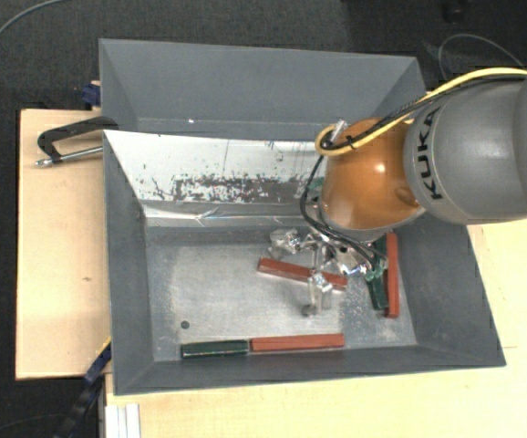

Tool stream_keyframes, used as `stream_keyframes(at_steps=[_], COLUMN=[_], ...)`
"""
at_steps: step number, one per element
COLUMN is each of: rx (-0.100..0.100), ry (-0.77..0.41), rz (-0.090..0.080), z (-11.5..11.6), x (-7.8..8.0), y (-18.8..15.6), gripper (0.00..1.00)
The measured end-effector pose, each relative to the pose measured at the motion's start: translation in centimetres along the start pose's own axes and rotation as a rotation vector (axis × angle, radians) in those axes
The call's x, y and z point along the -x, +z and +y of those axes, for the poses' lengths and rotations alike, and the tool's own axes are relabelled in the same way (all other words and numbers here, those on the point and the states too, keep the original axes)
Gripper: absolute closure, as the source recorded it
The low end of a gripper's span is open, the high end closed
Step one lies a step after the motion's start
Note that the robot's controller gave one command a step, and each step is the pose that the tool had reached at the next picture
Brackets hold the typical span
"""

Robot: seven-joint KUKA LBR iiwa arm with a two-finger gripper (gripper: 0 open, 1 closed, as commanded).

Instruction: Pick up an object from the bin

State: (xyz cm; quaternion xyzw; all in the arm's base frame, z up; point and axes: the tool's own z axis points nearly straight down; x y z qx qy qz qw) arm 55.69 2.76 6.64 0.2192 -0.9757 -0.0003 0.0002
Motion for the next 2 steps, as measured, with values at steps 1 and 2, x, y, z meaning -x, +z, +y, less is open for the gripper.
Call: stream_keyframes(at_steps=[1,2], rx=[0.001,-0.006], ry=[-0.002,-0.286], rz=[-0.004,-0.015], z=[0.2,2.2], x=[0.1,4.0], y=[-0.4,-18.0], gripper=[1.0,1.0])
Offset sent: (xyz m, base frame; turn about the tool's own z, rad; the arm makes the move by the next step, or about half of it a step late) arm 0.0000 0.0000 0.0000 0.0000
